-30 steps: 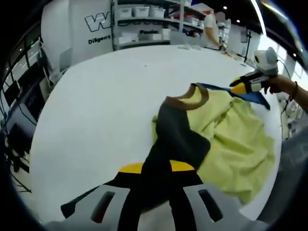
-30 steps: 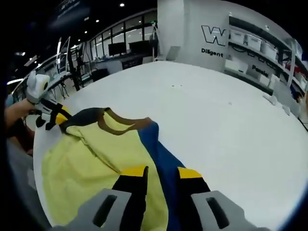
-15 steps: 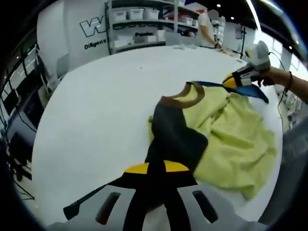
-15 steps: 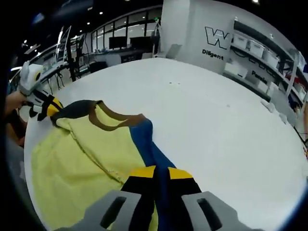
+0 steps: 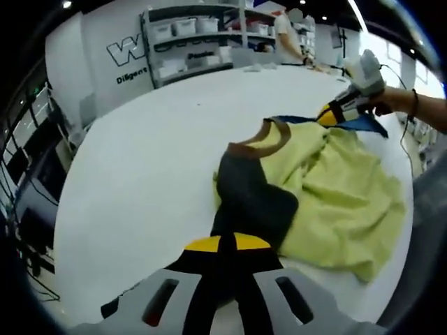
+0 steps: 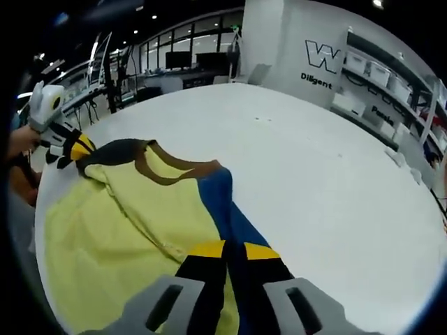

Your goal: Fold the garment on the visible template until the final outline fits inside the template.

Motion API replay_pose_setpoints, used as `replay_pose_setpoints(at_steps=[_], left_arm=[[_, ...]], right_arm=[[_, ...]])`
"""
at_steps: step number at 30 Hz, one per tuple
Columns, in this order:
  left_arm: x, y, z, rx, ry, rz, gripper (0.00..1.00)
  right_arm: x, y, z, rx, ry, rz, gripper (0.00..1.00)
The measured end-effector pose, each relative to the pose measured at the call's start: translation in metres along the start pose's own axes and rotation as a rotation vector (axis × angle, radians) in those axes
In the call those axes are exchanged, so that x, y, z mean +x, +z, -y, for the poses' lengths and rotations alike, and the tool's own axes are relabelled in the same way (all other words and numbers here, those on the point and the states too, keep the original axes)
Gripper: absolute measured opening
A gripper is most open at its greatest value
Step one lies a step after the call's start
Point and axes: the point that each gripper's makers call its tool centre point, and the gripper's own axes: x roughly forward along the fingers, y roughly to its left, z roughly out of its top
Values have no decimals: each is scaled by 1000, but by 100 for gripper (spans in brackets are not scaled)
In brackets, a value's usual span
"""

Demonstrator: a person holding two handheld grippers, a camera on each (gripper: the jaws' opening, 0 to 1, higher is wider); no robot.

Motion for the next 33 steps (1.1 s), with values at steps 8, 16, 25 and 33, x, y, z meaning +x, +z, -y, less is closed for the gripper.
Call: replay_pose_setpoints(at_steps=[8, 16, 25, 33], left_arm=[[-6, 4, -1, -12, 2, 20, 0], [-16, 5, -5, 30, 22, 3, 0], [-32, 37, -15, 20, 53, 78, 0], [-38, 79, -26, 56, 78, 151, 0]], right_arm=[[-6, 3, 9, -27, -36, 26, 0], [-18, 11, 14, -63, -52, 41, 0], [-33, 26, 27, -37, -99, 54, 0], [-49, 44, 42, -22, -149, 80, 0]])
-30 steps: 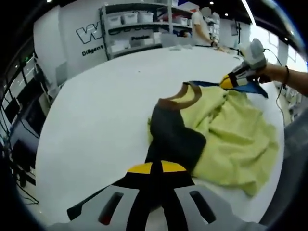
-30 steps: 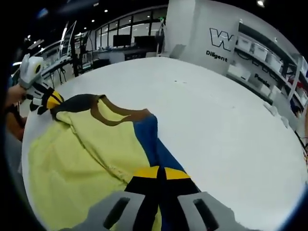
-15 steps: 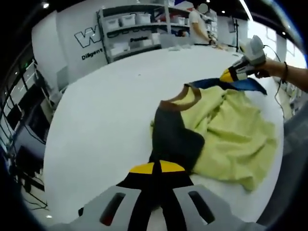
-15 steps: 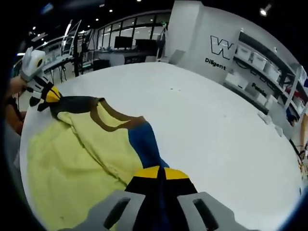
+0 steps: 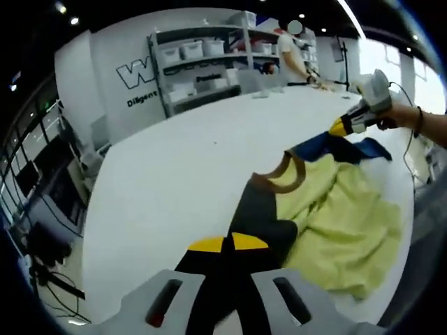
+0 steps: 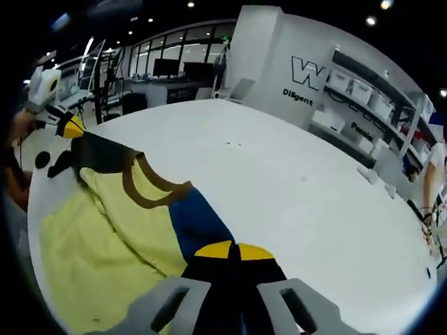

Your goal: Fold the garment on the visible template until the final outline fits inside the template.

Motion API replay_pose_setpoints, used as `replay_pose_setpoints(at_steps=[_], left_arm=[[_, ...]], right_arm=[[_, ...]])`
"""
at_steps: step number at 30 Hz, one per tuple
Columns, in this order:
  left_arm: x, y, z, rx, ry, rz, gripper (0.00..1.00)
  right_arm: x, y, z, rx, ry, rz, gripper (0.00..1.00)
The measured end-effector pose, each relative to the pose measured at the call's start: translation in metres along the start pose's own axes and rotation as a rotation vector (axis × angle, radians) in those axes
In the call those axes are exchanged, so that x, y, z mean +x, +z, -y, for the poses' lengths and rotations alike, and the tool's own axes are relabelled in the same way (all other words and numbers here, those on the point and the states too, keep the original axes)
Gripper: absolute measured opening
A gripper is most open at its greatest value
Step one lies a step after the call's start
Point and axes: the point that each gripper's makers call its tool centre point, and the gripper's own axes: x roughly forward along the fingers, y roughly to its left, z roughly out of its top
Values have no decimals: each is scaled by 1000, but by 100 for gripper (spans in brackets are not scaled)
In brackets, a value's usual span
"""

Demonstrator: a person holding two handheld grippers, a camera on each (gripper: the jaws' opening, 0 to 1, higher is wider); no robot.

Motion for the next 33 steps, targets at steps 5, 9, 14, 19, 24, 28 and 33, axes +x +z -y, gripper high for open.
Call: replay_pose_setpoints(at_steps=[5, 9, 14, 19, 24, 28, 33], left_arm=[[14, 17, -13, 42, 16, 1, 0], [32, 27, -29, 66, 37, -9, 0], [54, 30, -46, 64, 65, -29, 0], [80, 30, -61, 71, 85, -32, 0], [106, 19, -73, 76, 108, -67, 0], [126, 8, -77, 64, 112, -96, 0], [142, 4, -80, 168, 113, -125, 0]], right_arm=[[0, 10, 13, 48, -15, 16, 0], [4, 16, 25, 61, -37, 12, 0], [16, 26, 36, 111, -44, 14, 0], [33, 31, 42, 119, -57, 5, 0], [55, 21, 45, 96, -56, -56, 0], [73, 9, 48, 136, -61, -106, 0], [89, 2, 50, 123, -63, -143, 0]])
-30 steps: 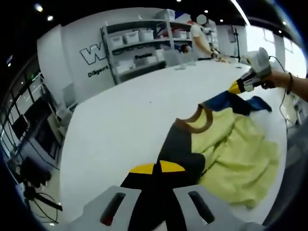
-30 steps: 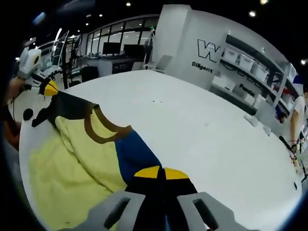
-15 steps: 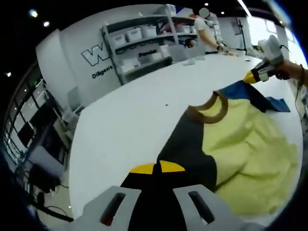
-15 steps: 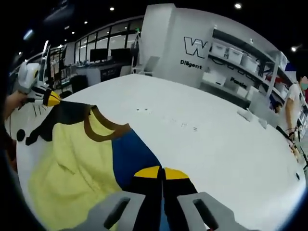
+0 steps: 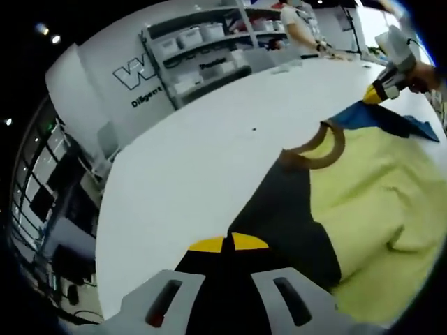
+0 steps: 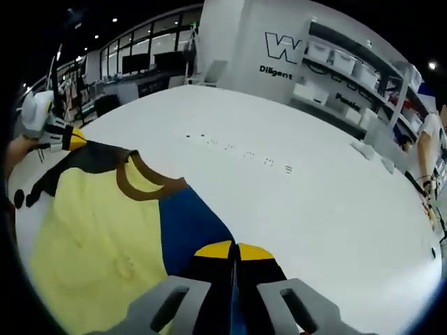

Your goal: Fold the garment on the visible template until the final outline fits inside the template.

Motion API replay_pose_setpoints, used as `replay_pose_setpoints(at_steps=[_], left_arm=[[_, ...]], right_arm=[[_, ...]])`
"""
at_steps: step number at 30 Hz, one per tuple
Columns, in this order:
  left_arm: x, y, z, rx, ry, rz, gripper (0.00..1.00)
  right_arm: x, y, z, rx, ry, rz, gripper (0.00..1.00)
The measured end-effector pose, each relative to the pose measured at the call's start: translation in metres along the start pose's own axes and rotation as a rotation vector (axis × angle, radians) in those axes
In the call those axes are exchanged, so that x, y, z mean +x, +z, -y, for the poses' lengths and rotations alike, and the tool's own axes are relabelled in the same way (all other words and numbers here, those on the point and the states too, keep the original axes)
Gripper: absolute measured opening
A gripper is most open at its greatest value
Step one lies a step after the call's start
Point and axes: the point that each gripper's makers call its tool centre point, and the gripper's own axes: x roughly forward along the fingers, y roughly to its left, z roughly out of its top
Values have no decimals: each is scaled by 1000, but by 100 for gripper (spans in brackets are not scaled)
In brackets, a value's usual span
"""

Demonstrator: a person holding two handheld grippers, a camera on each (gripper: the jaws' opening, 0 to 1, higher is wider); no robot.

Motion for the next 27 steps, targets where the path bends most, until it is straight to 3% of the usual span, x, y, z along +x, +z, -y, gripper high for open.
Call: replay_pose_setpoints(at_steps=[5, 11, 18, 24, 27], left_arm=[[16, -9, -4, -14, 13, -22, 1], [23, -15, -11, 52, 66, -46, 1], [29, -23, -8, 50, 42, -69, 0], [31, -23, -12, 114, 72, -75, 0], [30, -23, -13, 103, 73, -73, 0]], right_arm=[[12, -7, 0, 22, -35, -9, 0], [25, -12, -3, -1, -35, -22, 0], [31, -15, 0, -2, -37, -30, 0], [37, -11, -1, -14, -34, -17, 0], [40, -7, 1, -41, -38, -23, 0]])
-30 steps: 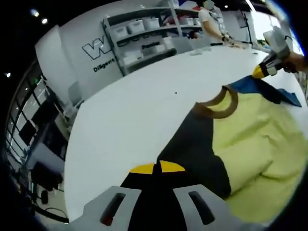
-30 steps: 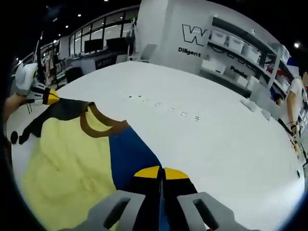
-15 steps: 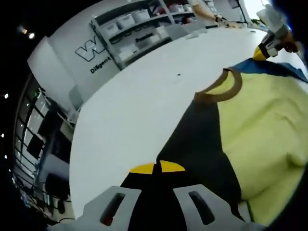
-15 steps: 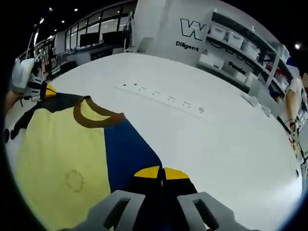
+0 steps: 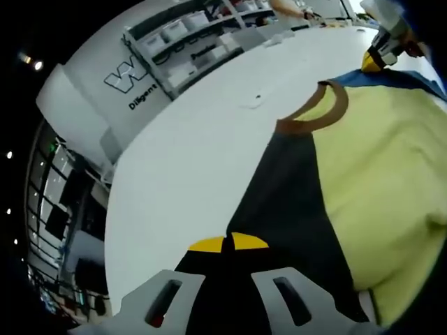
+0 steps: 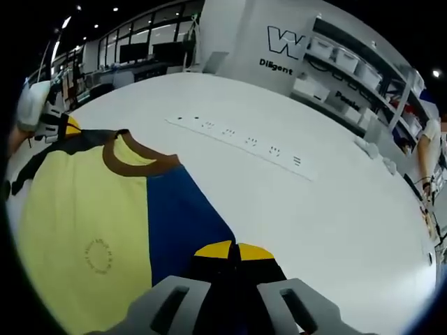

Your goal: Fold the garment on the visible template until the final outline fits inside the template.

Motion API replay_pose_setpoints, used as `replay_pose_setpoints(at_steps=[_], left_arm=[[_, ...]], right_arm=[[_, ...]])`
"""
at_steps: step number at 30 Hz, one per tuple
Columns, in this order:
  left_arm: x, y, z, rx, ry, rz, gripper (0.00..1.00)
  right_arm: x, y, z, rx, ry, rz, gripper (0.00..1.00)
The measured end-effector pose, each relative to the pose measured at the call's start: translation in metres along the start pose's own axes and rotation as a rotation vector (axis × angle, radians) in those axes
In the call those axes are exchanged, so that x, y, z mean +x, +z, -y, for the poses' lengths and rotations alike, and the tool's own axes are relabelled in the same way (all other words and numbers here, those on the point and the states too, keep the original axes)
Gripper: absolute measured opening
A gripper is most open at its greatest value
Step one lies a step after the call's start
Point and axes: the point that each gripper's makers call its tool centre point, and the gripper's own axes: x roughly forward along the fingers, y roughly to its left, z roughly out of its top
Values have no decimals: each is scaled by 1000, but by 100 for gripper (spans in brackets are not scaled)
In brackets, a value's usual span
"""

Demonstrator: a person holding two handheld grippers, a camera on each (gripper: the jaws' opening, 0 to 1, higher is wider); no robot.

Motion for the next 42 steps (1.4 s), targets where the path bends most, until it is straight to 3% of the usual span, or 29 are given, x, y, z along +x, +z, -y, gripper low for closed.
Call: replay_pose_setpoints(at_steps=[4, 8, 12, 15, 20, 25, 31, 36, 42], left_arm=[[-1, 0, 0, -4, -10, 3, 0], [-3, 0, 1, -51, -23, 8, 1], [-7, -1, -4, -79, -14, 6, 7], [-13, 2, -6, -117, -20, 23, 14], [-26, 13, -4, -197, -60, 72, 33], [-38, 18, -5, -211, -66, 89, 53], [-57, 37, -2, -272, -91, 149, 76], [-67, 50, 8, -321, -139, 202, 83], [-79, 55, 24, -256, -157, 198, 96]], right_arm=[[3, 3, 3, 64, 9, 16, 0], [3, 3, 1, 70, 14, 28, 0], [1, 7, -1, 113, 21, 57, 0], [-3, 18, -6, 199, 52, 112, 17], [-13, 31, -13, 248, 93, 173, 42], [-22, 38, -28, 317, 160, 192, 76], [-36, 42, -41, 332, 216, 200, 88], [-46, 42, -51, 318, 249, 209, 99], [-58, 39, -56, 333, 262, 207, 99]])
